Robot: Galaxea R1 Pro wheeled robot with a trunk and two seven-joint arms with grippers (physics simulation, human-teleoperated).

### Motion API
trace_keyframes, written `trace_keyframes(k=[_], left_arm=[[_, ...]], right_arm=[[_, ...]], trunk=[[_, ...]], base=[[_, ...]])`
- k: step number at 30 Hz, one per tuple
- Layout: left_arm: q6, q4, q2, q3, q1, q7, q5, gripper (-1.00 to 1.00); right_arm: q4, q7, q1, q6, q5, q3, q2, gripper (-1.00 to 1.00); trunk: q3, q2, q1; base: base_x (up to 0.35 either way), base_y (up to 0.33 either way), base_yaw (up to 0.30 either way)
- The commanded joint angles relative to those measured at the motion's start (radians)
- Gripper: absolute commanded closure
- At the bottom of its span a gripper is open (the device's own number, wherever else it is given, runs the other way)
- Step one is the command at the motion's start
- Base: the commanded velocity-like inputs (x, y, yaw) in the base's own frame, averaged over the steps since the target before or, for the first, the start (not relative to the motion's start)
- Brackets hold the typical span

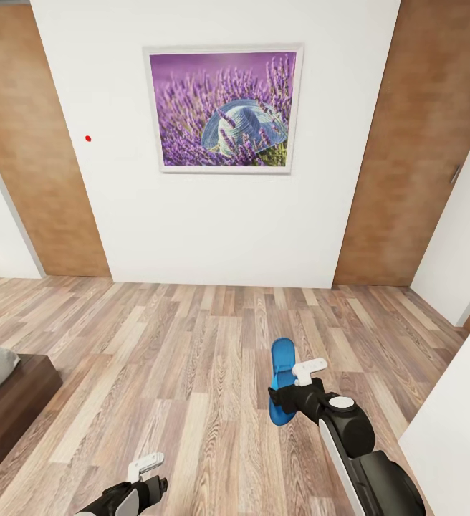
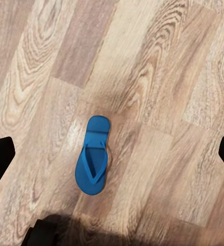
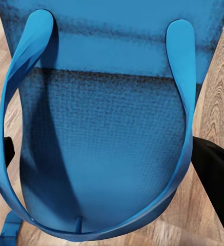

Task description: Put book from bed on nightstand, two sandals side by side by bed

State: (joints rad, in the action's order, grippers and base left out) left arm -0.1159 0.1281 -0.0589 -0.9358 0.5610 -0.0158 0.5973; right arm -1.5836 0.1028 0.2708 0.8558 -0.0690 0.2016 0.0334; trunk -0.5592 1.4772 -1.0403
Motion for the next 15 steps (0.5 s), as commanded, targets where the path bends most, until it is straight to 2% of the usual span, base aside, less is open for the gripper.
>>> trace_keyframes(k=[1,3,11,15], left_arm=[[-0.005,0.002,-0.001,-0.003,0.000,-0.001,0.004,-1.00],[-0.005,0.002,-0.001,-0.004,0.000,-0.001,0.004,-1.00],[-0.006,0.002,-0.001,-0.003,0.000,-0.001,0.004,-1.00],[-0.006,0.002,-0.001,-0.003,0.000,-0.001,0.004,-1.00]], right_arm=[[-0.001,0.008,0.001,0.005,-0.007,-0.001,0.000,1.00],[-0.001,0.008,0.001,0.005,-0.007,-0.001,0.000,1.00],[-0.001,0.008,0.001,0.005,-0.006,-0.001,0.000,1.00],[-0.001,0.008,0.001,0.005,-0.006,-0.001,0.000,1.00]], trunk=[[-0.001,0.001,0.000],[-0.001,0.001,0.000],[-0.026,0.057,-0.031],[-0.026,0.057,-0.031]], base=[[0.000,0.000,0.000],[0.000,0.000,0.000],[0.000,0.000,0.000],[0.000,0.000,0.000]])
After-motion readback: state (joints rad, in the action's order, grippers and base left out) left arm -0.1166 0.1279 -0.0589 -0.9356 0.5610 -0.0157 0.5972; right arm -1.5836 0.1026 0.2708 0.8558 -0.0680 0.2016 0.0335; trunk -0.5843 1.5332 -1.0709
